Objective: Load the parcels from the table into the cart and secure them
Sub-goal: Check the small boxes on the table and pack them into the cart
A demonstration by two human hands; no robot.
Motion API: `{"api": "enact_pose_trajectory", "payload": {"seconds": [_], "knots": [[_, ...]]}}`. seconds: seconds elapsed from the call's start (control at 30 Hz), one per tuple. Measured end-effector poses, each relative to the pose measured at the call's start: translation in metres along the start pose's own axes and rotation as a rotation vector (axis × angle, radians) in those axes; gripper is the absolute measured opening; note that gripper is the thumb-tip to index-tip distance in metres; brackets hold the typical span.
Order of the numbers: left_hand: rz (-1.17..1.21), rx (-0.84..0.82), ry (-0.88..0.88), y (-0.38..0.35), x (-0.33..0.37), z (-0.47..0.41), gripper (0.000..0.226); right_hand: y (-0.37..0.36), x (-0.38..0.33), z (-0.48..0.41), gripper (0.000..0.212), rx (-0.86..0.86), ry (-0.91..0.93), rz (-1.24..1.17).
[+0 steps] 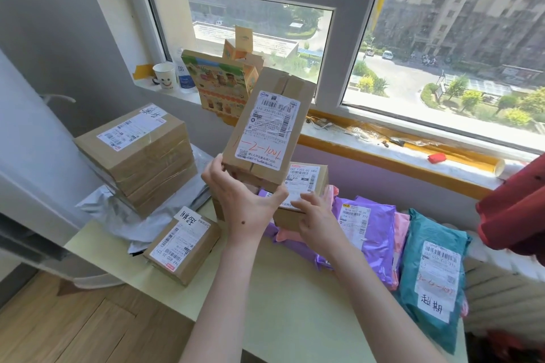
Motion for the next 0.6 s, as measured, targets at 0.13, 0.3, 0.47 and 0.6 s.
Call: {"api": "enact_pose_trajectory", "payload": {"seconds": [0.13, 0.3, 0.47, 0.6], "knots": [[0.01, -0.012, -0.013, -0.001, -0.003, 0.0, 0.102, 0.002, -0.004, -0.002, 0.043, 0.105, -0.032, -0.085], [0.043, -0.021, -0.016, -0.004, 0.001, 0.003, 0.103, 0.027, -0.017, -0.004, 0.068, 0.176, -0.302, -0.626], [0.078, -0.071, 0.041, -0.008, 0.017, 0.01, 0.107, 0.048, -0.032, -0.009, 0.099, 0.153, -0.402, -1.006], [0.155, -0.106, 0.049, -0.014, 0.028, 0.015, 0.111, 0.057, -0.031, -0.012, 0.113, 0.21, -0.356, -0.978]]}}
Point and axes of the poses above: each hand's wrist, its own z-axis away from the middle knuckle, its own y-axis out of the back of the hand, x = y × z, the point moved 3 cm from there along -z, towards the middle knuckle, and after that the axes turned 13 degrees about x, right-handed, at the moved point
